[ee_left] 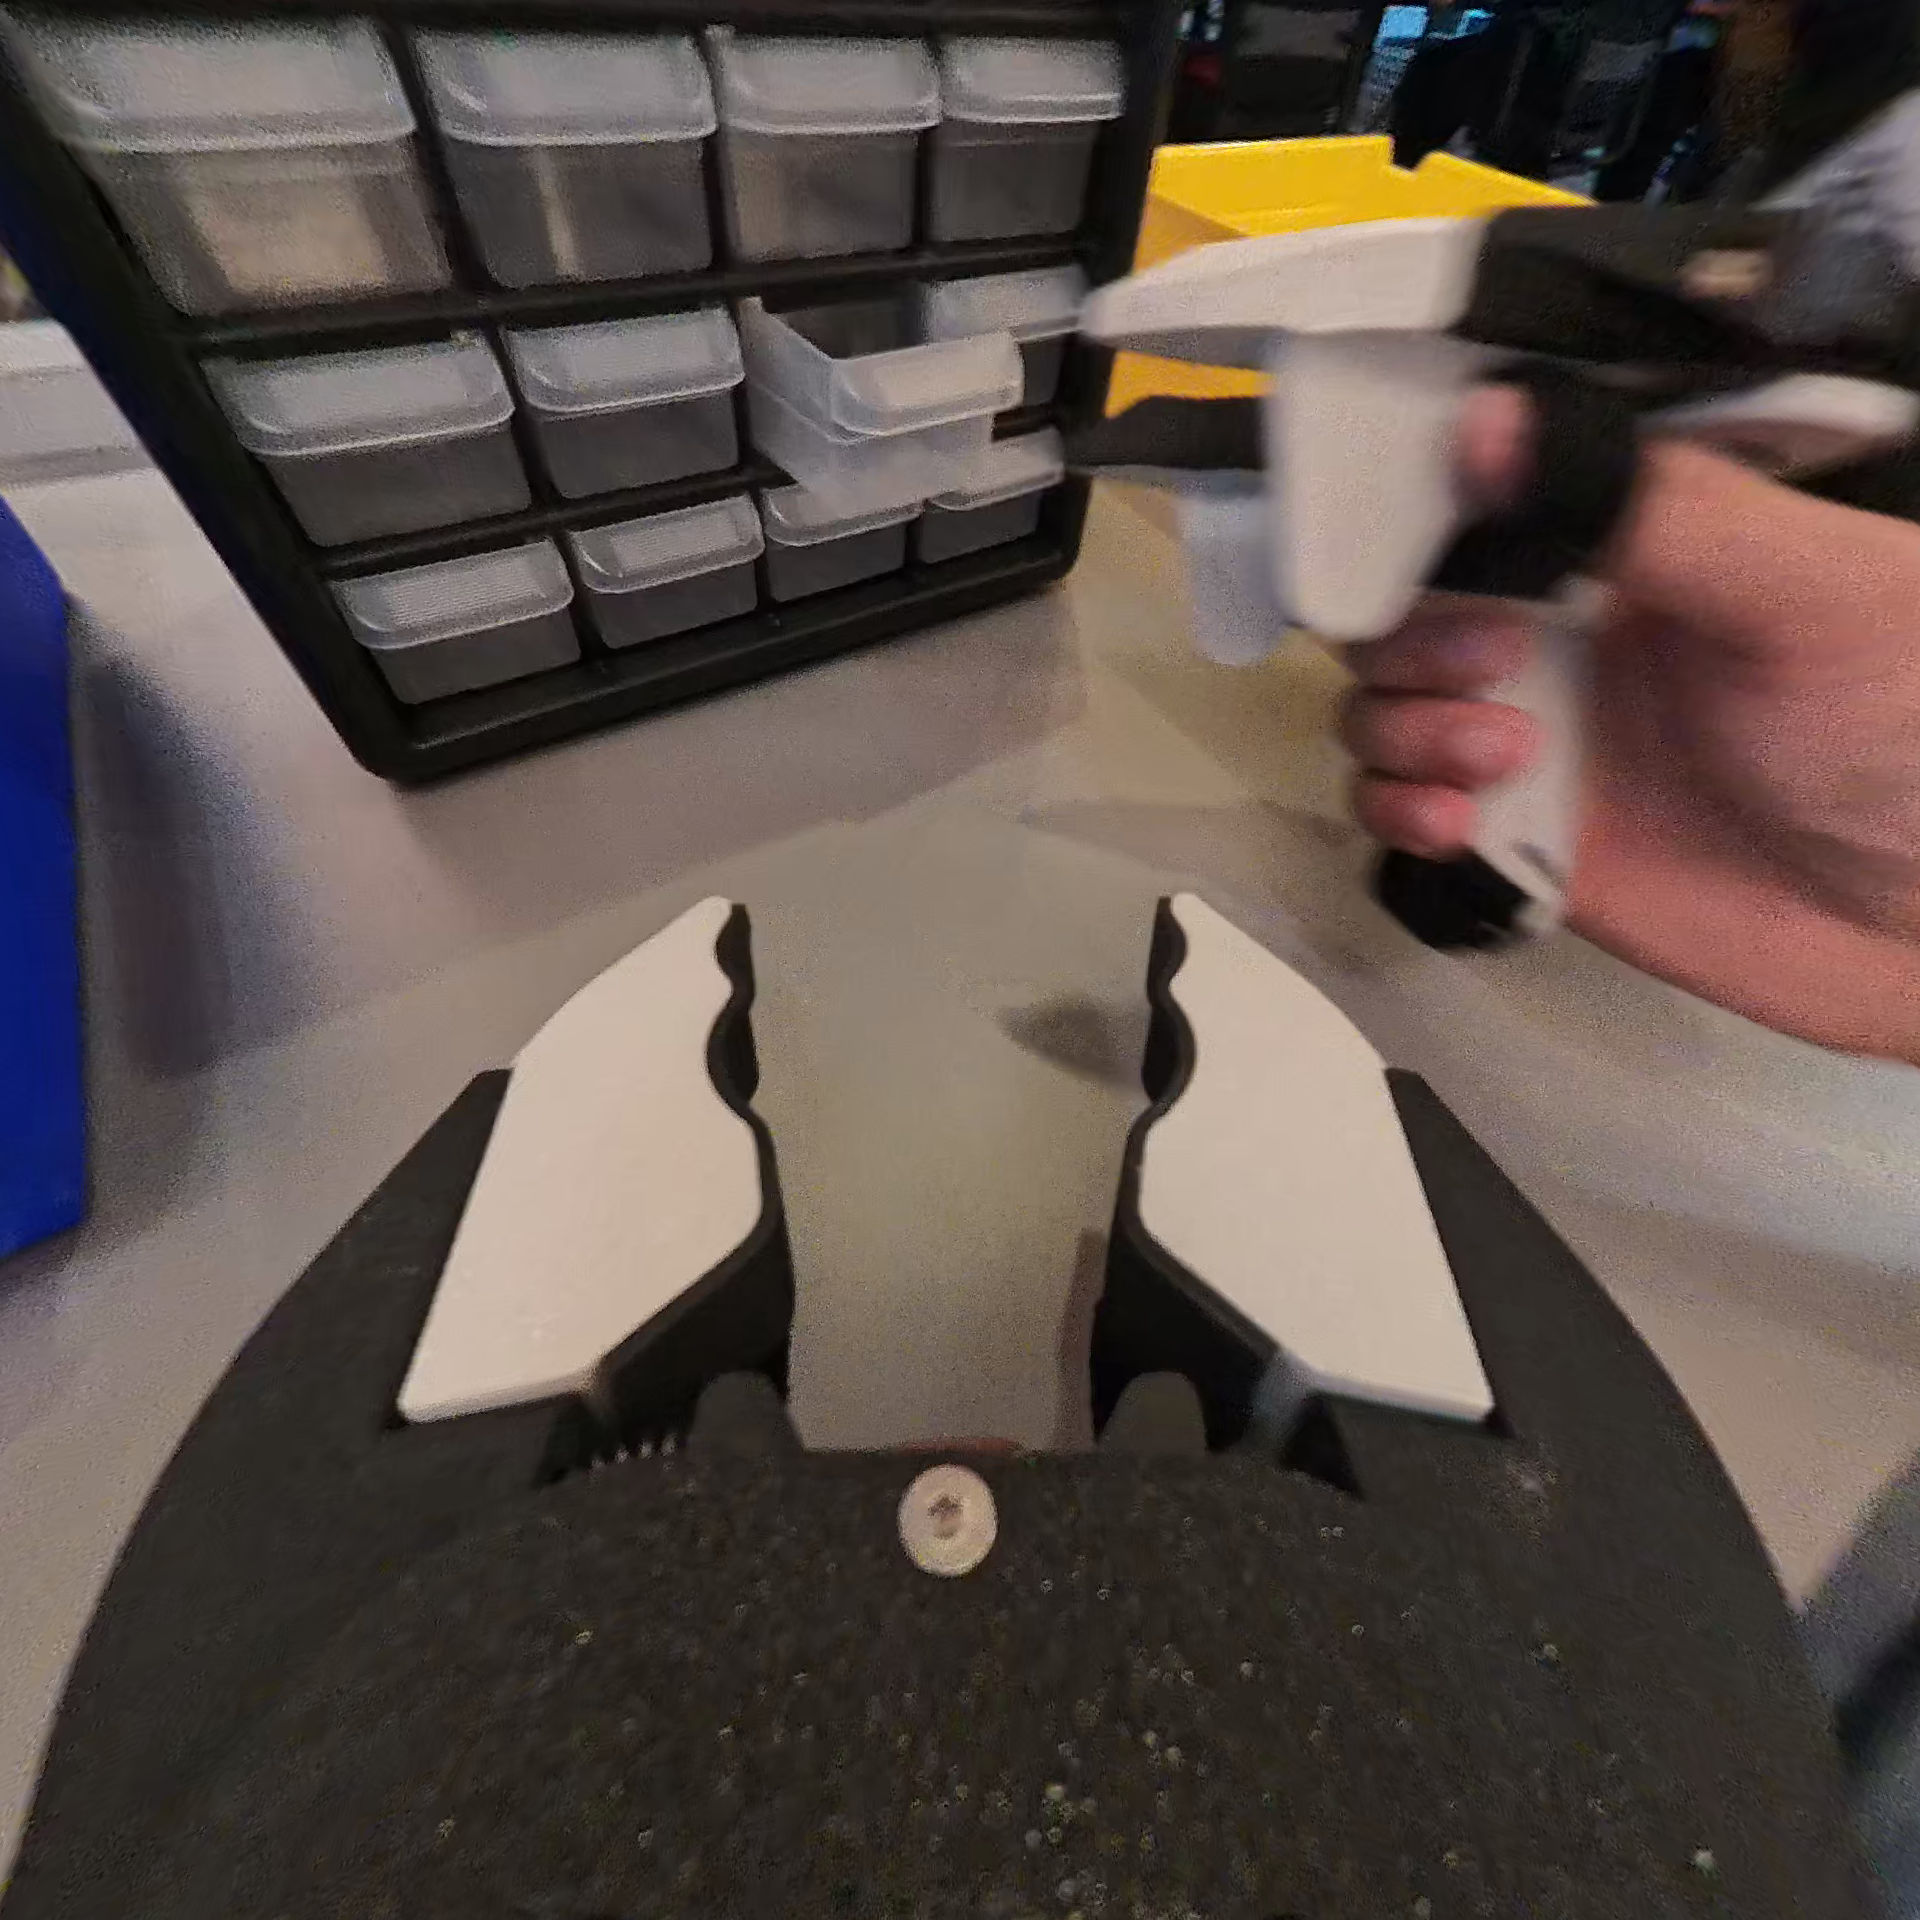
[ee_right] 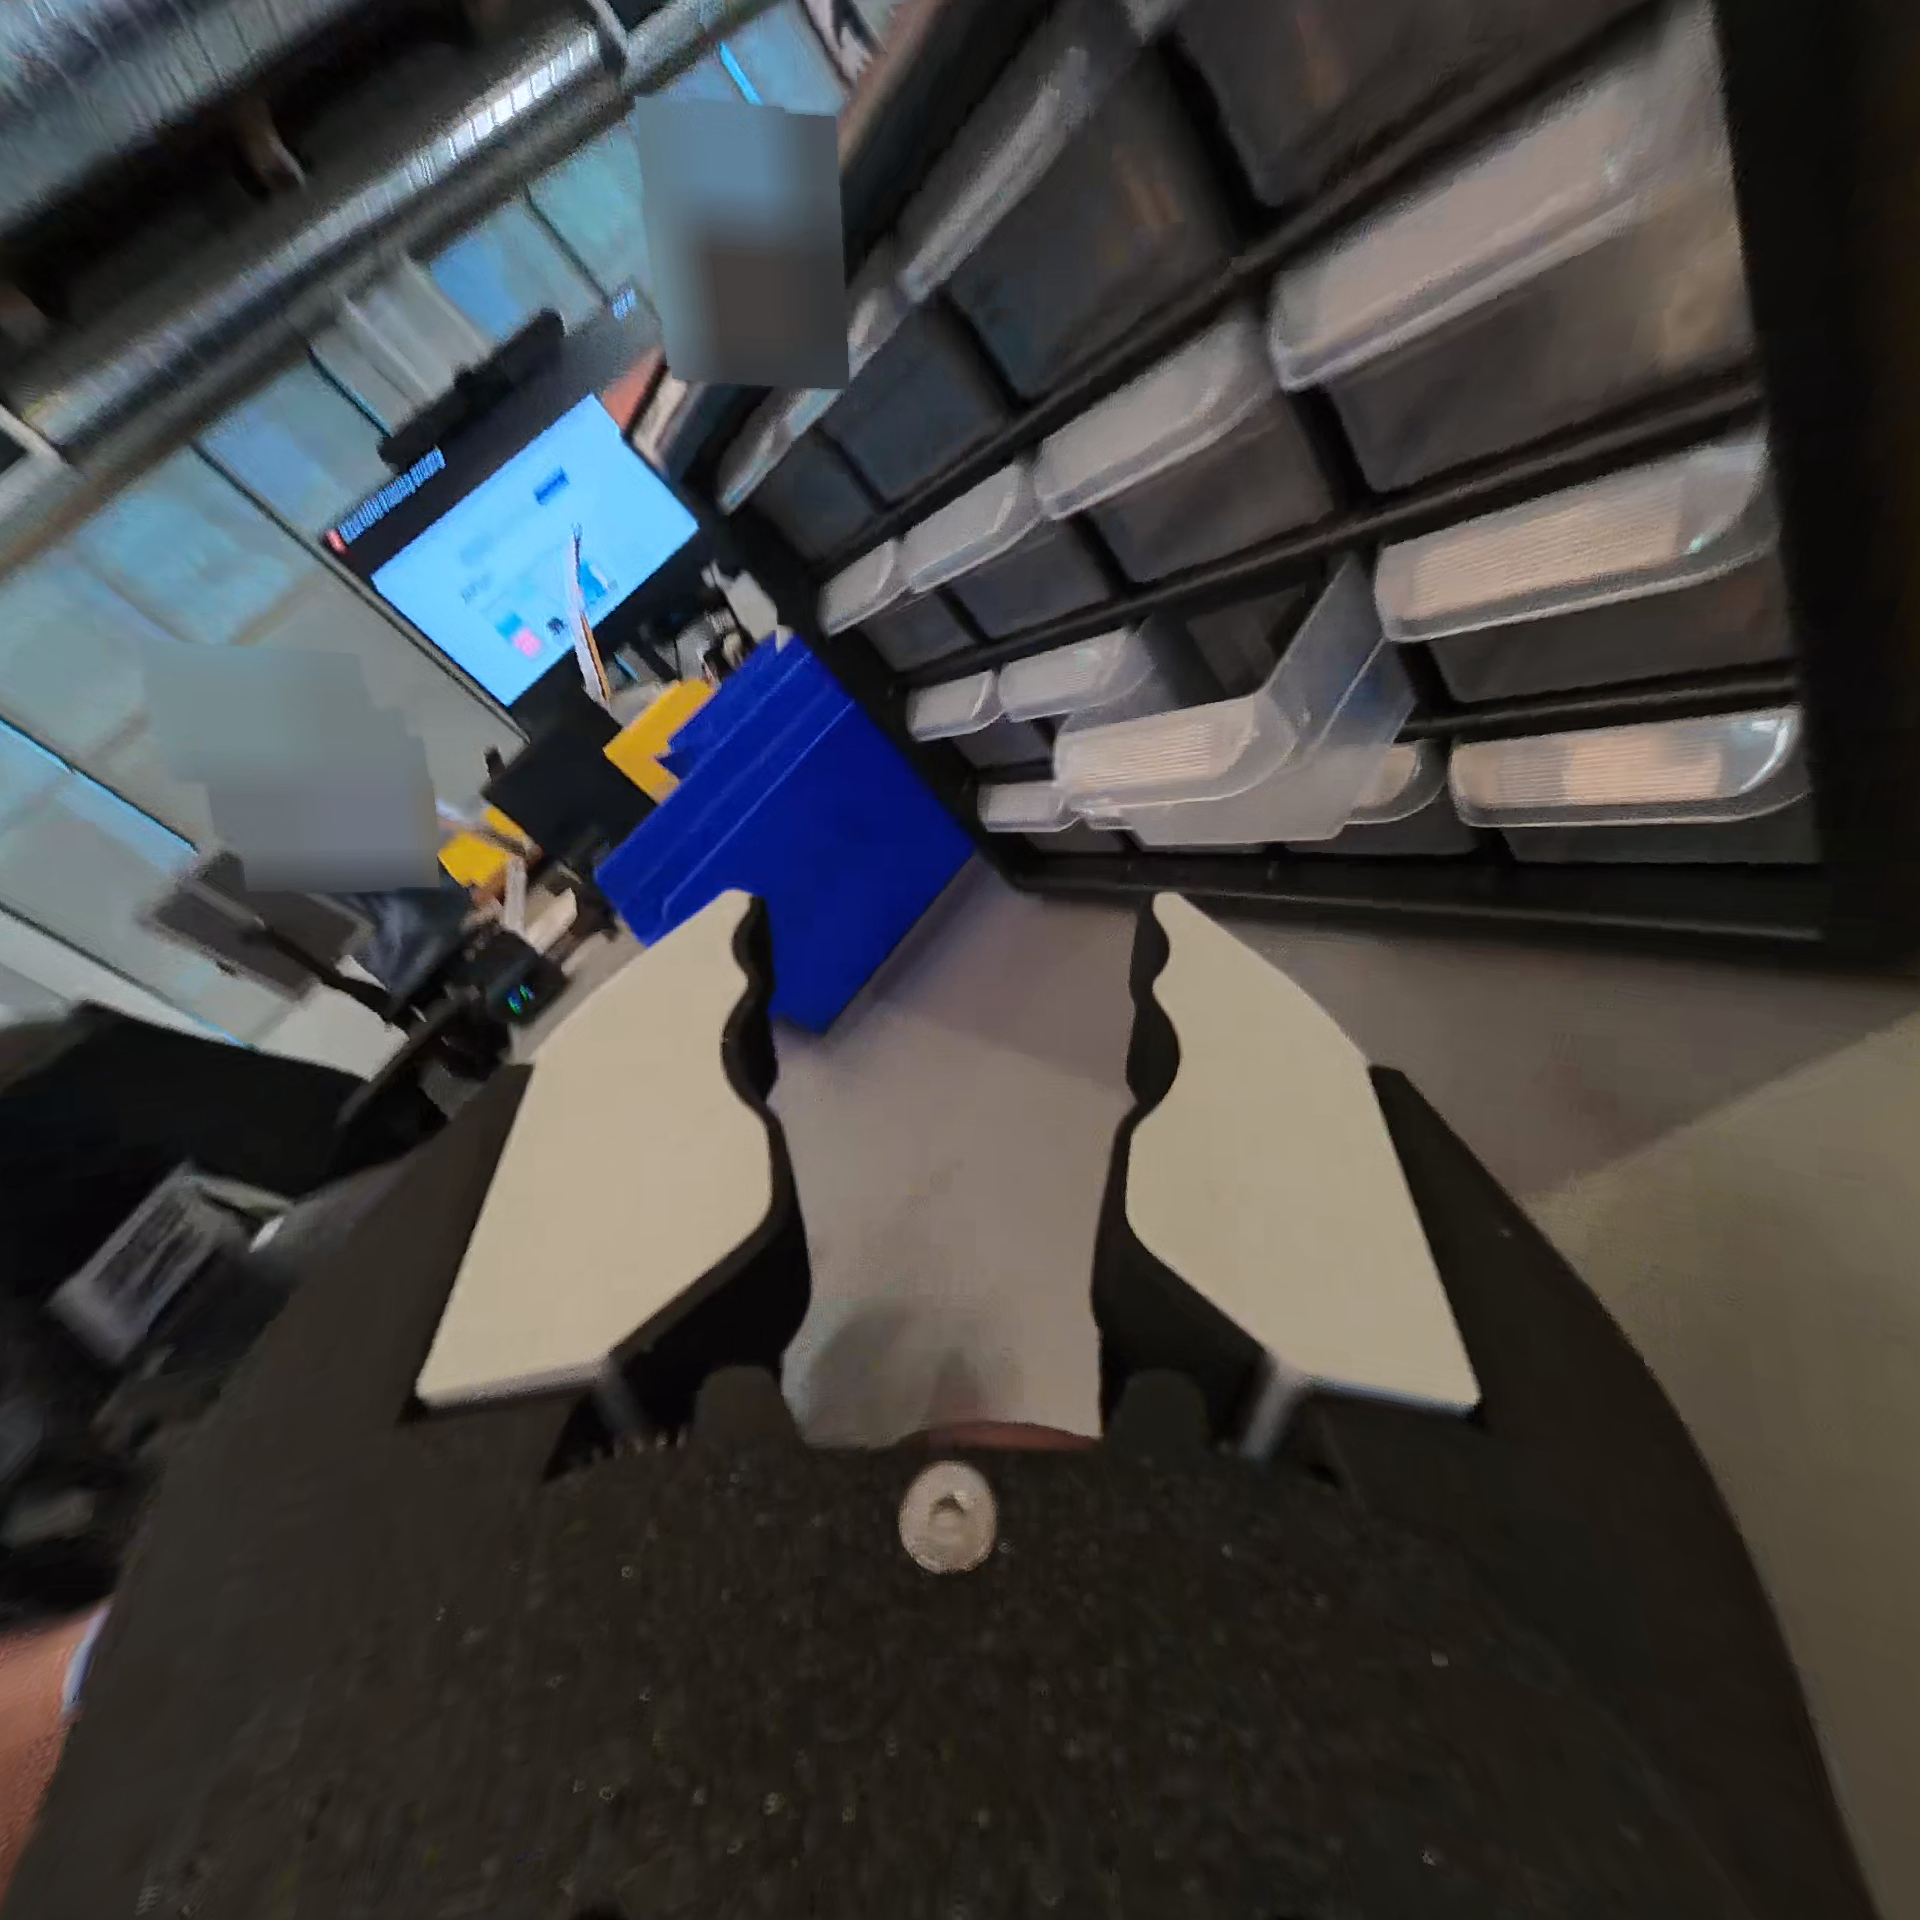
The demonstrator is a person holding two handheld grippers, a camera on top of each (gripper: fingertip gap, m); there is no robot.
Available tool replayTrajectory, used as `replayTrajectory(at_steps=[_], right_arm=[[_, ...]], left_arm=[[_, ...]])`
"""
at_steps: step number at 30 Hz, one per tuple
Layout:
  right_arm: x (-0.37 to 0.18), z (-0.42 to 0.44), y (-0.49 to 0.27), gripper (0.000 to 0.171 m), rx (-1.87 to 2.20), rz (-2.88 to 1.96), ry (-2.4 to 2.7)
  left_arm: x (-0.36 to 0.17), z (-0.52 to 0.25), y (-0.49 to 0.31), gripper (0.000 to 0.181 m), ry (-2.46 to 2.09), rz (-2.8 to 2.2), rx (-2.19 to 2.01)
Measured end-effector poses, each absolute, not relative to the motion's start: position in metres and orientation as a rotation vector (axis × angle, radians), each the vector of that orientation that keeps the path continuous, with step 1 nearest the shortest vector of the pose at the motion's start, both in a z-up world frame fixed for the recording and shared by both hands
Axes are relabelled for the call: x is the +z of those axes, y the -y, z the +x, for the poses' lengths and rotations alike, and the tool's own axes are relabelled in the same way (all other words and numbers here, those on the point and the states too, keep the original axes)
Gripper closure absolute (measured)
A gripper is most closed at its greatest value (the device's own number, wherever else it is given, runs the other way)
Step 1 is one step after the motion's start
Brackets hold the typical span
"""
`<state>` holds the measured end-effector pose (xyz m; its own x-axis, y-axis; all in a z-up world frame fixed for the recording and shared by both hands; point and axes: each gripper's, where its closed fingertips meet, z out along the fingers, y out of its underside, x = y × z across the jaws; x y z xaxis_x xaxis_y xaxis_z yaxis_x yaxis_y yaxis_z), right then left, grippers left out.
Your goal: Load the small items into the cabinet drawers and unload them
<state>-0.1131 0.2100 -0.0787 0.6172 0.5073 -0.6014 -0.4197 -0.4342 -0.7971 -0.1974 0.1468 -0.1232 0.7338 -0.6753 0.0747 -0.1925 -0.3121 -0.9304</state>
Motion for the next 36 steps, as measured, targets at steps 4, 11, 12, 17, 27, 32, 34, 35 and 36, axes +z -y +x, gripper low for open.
replayTrajectory(at_steps=[4,11,12,17,27,32,34,35,36], right_arm=[[-0.054,-0.086,-0.168,0.105,0.799,-1.694,0.257],[-0.058,-0.027,-0.121,0.106,0.553,-1.637,0.27],[-0.063,-0.025,-0.119,0.106,0.544,-1.65,0.277],[-0.069,-0.022,-0.122,0.107,0.554,-1.665,0.275],[-0.023,-0.026,-0.147,0.113,0.417,-1.655,0.513],[-0.022,-0.059,-0.18,0.122,0.289,-1.786,1.024],[-0.018,-0.071,-0.196,0.129,0.204,-1.78,1.183],[-0.016,-0.078,-0.204,0.129,0.188,-1.79,1.247],[-0.017,-0.085,-0.211,0.129,0.184,-1.812,1.309]], left_arm=[[-0.124,-0.167,-0.202,0.096,-0.568,-1.866,-0.487],[-0.122,-0.105,-0.27,0.094,-0.39,-1.875,-0.361],[-0.123,-0.1,-0.276,0.096,-0.366,-1.887,-0.329],[-0.127,-0.091,-0.291,0.106,-0.329,-1.903,-0.182],[-0.127,-0.102,-0.263,0.12,-0.291,-1.9,-0.199],[-0.125,-0.105,-0.249,0.12,-0.306,-1.879,-0.208],[-0.125,-0.106,-0.245,0.12,-0.316,-1.875,-0.206],[-0.125,-0.107,-0.243,0.12,-0.319,-1.873,-0.207],[-0.125,-0.108,-0.24,0.12,-0.32,-1.874,-0.212]])
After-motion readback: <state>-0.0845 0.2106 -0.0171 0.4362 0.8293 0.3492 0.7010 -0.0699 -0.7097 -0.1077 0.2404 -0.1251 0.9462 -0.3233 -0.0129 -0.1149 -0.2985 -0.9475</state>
